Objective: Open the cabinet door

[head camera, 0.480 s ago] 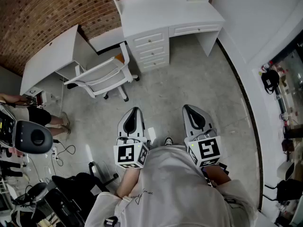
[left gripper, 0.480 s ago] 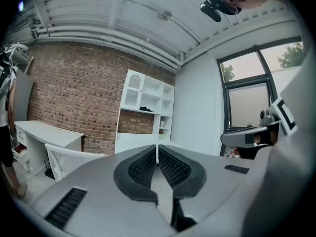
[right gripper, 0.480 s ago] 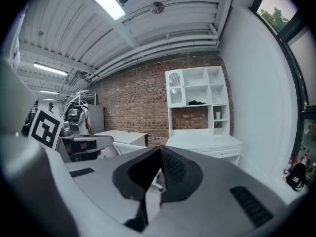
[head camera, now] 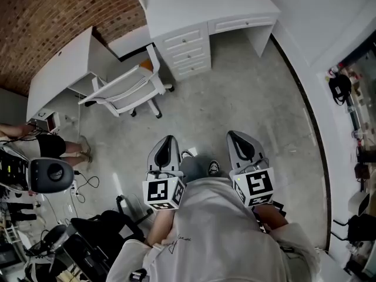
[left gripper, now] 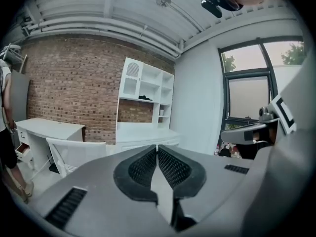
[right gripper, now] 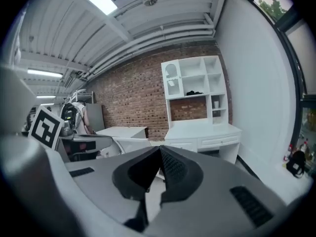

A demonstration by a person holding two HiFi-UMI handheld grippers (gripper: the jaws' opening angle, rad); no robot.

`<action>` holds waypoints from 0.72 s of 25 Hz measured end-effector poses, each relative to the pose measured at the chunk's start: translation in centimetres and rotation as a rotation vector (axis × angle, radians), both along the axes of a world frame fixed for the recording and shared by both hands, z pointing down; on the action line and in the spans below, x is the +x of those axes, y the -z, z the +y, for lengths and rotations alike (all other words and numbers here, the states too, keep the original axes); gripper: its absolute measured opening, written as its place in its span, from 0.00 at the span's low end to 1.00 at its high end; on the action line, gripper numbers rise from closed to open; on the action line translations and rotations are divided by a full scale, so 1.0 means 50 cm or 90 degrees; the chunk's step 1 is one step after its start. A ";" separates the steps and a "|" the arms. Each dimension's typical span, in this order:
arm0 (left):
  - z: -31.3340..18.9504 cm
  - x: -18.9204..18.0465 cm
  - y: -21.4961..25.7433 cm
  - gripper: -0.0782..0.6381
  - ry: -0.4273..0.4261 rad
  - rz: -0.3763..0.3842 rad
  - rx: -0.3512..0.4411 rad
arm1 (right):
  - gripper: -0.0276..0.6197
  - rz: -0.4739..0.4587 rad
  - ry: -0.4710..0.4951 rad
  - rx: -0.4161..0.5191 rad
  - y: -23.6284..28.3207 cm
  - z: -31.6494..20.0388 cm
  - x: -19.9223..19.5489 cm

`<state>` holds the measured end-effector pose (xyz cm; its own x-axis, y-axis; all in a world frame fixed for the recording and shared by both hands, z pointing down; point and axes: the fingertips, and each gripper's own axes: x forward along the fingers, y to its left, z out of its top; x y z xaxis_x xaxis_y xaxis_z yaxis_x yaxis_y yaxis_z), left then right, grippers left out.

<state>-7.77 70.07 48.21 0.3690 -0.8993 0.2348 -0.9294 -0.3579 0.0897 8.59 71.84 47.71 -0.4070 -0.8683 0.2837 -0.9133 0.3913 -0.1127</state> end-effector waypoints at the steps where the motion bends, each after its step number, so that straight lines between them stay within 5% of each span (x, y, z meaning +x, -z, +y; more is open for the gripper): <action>1: -0.002 0.000 -0.010 0.13 -0.003 -0.001 -0.012 | 0.08 -0.015 -0.002 -0.016 -0.008 -0.003 0.000; 8: -0.064 0.007 -0.066 0.13 -0.018 0.015 -0.062 | 0.08 0.011 0.023 -0.069 -0.041 -0.055 -0.018; 18: -0.334 0.005 -0.032 0.13 -0.059 0.032 -0.043 | 0.08 0.049 0.064 -0.090 -0.024 -0.305 -0.070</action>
